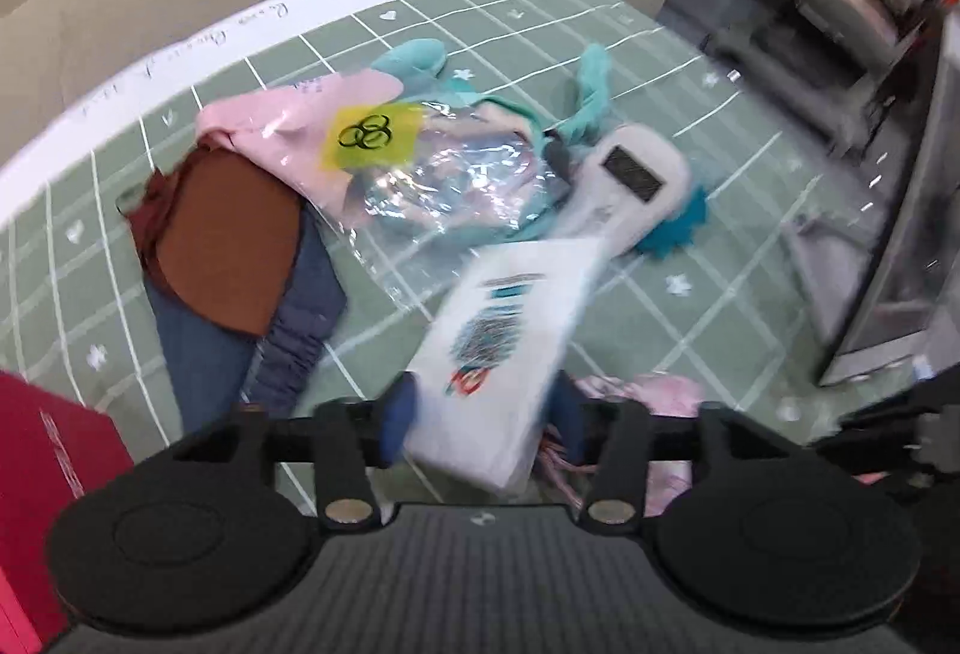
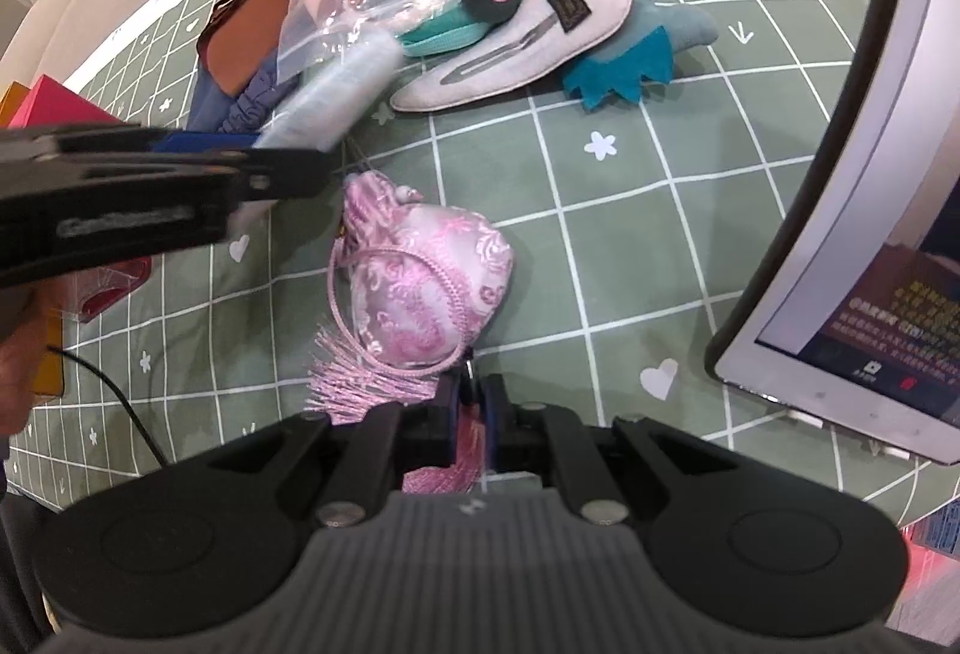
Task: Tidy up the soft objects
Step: 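Grasp the white packet with the left tool while the right tool holds the pink pouch, then lift the white packet with the left tool while the right tool lifts the pink pouch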
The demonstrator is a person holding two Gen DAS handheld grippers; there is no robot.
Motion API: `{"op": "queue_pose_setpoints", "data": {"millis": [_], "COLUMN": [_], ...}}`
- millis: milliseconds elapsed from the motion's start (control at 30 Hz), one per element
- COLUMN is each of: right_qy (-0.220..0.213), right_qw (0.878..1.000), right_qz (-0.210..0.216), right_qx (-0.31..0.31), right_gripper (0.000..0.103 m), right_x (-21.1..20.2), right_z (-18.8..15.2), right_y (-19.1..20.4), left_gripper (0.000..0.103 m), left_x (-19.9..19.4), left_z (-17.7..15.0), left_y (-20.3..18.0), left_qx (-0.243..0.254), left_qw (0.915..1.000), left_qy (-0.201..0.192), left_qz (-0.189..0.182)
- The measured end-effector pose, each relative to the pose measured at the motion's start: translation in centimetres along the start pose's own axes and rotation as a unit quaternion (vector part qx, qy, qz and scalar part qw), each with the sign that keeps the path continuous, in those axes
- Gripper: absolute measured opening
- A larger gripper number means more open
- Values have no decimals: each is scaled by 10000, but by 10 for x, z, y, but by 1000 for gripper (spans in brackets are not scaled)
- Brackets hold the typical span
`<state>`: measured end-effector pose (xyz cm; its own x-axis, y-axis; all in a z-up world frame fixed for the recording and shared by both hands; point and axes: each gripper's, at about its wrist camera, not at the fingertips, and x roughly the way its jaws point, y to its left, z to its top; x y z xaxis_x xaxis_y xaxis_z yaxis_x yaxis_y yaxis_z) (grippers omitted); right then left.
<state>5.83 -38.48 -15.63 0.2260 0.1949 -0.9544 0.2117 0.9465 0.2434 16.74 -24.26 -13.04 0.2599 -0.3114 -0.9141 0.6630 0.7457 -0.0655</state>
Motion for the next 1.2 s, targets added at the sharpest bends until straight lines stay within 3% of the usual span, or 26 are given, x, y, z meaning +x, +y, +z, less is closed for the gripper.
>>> {"op": "queue_pose_setpoints", "data": {"millis": [233,267,333,400,500,700,933,1200], "right_qy": [-142,-167,-201,-257,-299,-357,-477,-430], "right_qw": [9999,9998,9994,9991,9993,9993,9986,9986], "right_qz": [83,132,252,319,218,62,245,101], "right_qx": [4,10,96,135,-101,-74,-22,-299], "right_gripper": [6,7,7,7,6,5,5,5], "right_x": [0,0,0,0,0,-2,-19,-37], "right_z": [4,5,6,7,8,9,12,5], "right_y": [-2,-3,-8,-10,-5,-5,2,31], "left_gripper": [67,54,43,19,12,10,10,10], "left_x": [25,29,32,31,26,9,-13,-47], "left_z": [7,7,8,7,6,1,-5,-42], "left_y": [-23,-23,-21,-19,-7,6,6,6], "left_qx": [675,647,529,502,186,-100,-582,-960], "left_qw": [9964,9969,9978,9976,9994,9999,9982,9949], "left_qy": [-97,-43,-2,9,94,-7,104,300], "left_qz": [507,448,409,471,259,55,60,-43]}}
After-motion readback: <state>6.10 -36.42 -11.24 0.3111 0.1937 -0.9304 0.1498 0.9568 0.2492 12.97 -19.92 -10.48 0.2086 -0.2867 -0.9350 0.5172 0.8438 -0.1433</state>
